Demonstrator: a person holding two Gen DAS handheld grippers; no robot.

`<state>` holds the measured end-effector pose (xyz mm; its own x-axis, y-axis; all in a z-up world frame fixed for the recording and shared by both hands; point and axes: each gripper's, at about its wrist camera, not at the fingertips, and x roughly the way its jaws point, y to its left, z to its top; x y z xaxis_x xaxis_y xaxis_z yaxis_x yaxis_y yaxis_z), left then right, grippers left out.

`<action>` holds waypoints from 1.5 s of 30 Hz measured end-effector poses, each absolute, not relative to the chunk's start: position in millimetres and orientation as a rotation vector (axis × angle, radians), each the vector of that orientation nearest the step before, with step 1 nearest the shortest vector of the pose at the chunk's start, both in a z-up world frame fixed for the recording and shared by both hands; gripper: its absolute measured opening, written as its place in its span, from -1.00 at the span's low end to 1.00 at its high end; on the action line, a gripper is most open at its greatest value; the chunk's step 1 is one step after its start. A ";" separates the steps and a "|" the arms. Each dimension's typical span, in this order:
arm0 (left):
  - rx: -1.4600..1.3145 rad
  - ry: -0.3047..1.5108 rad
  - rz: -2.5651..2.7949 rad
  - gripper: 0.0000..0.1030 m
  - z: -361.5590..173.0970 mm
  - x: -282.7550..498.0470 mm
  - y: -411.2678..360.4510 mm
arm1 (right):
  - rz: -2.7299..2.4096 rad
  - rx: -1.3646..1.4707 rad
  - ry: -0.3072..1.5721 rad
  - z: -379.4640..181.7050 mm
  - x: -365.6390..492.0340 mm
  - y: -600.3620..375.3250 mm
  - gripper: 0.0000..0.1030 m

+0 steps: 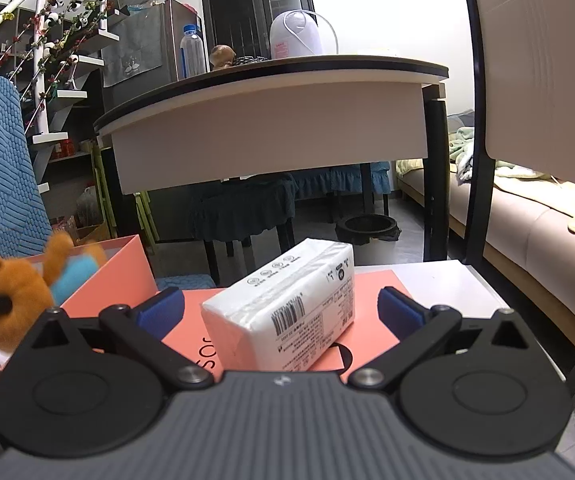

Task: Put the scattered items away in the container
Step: 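Carry the teddy bear with the left tool into the pink box and release, then reach the right tool to the panda plush and close on it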

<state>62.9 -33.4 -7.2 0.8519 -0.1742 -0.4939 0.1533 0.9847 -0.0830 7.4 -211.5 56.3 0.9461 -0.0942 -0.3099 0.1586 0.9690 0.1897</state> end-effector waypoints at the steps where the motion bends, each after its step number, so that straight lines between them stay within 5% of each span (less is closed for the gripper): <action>1: -0.038 0.515 -0.163 0.02 -6.0 63.0 -32.4 | -0.130 0.214 0.304 56.4 7.6 -211.4 1.00; 7: -0.033 0.479 -0.104 0.32 -3.7 56.1 -26.2 | -0.130 0.211 0.302 57.2 8.9 -210.8 1.00; 11: -0.024 0.423 -0.086 0.77 2.5 47.3 -25.6 | -0.129 0.209 0.301 57.7 9.8 -210.4 1.00; 15: -0.016 0.389 -0.086 0.86 6.6 40.6 -27.7 | -0.146 0.199 0.301 52.3 5.1 -219.1 1.00; 42: -0.003 0.407 -0.072 0.98 6.2 22.1 -8.3 | -0.362 0.128 0.493 -1.2 33.3 -263.3 0.99; 45: -0.005 0.409 -0.073 0.98 6.4 21.3 -5.6 | -0.364 0.132 0.521 -7.5 35.4 -265.7 0.63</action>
